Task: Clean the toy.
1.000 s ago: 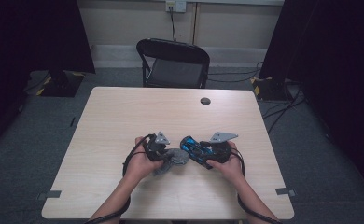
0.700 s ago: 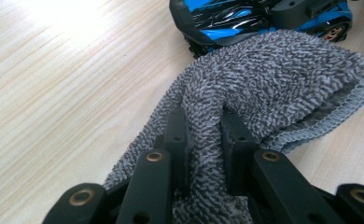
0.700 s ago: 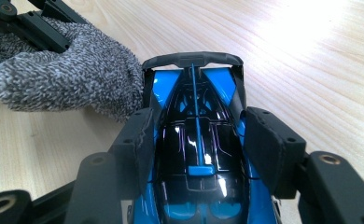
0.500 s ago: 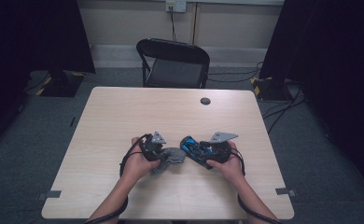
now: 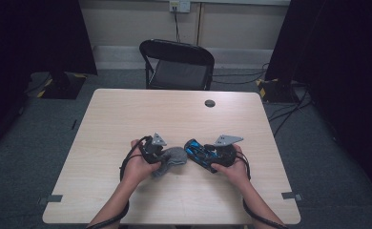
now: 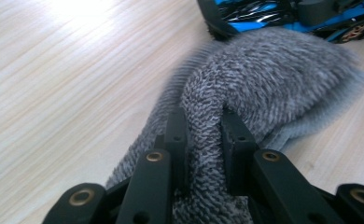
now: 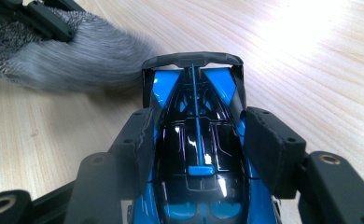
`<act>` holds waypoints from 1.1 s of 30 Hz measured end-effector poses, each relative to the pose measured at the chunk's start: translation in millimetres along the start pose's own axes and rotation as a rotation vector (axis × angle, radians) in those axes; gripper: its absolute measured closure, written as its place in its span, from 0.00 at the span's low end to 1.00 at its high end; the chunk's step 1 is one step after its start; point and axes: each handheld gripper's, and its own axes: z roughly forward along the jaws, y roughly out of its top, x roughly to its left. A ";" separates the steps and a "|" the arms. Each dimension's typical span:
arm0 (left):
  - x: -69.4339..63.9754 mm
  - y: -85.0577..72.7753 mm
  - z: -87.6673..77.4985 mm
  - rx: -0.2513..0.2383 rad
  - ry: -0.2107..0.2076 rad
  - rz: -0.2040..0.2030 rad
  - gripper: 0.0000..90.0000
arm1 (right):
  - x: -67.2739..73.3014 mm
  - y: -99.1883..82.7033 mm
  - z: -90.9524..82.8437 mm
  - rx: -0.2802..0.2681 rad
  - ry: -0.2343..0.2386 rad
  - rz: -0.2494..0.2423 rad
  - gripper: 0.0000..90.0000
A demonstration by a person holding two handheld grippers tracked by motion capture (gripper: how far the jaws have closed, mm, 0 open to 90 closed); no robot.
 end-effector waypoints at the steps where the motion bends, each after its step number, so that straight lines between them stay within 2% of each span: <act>1: 0.8 -0.2 -0.7 0.003 0.012 0.004 0.84 | 0.0 0.1 0.0 0.000 0.000 -0.001 0.49; 4: 3.0 -2.2 -1.9 -0.001 0.008 -0.015 0.84 | 0.0 0.1 0.0 0.000 0.000 -0.001 0.49; 8: 2.6 -2.6 -2.8 0.002 0.004 -0.013 0.84 | 0.3 -0.1 0.0 -0.001 -0.001 -0.003 0.49; 16: -0.5 -0.1 -11.5 -0.031 -0.005 -0.013 0.84 | 1.6 0.0 -0.4 0.003 -0.009 -0.012 0.49; 17: -2.6 0.3 -12.6 -0.032 -0.022 -0.016 0.84 | 2.0 0.1 -0.4 0.004 -0.011 -0.016 0.49; 19: -3.9 0.4 -12.8 -0.037 -0.028 -0.018 0.84 | 2.4 0.0 -0.1 0.003 -0.015 -0.019 0.49; 21: -10.3 0.9 -13.6 -0.030 -0.051 -0.006 0.84 | 3.3 0.1 0.1 0.003 -0.020 -0.031 0.48; 25: -14.5 0.7 -14.3 -0.021 -0.058 0.007 0.84 | 3.7 -0.3 -0.5 0.005 -0.021 -0.035 0.48; 28: -18.3 -0.1 -15.2 0.001 -0.067 0.034 0.83 | 3.4 -1.5 -0.4 0.000 -0.015 -0.051 0.46; 29: -20.2 -0.7 -14.6 -0.007 -0.064 0.033 0.83 | 3.1 -1.5 -0.4 0.001 -0.013 -0.050 0.46; 33: -22.8 0.9 -15.2 -0.007 -0.104 0.039 0.83 | 3.0 -1.0 0.1 -0.004 -0.009 -0.059 0.42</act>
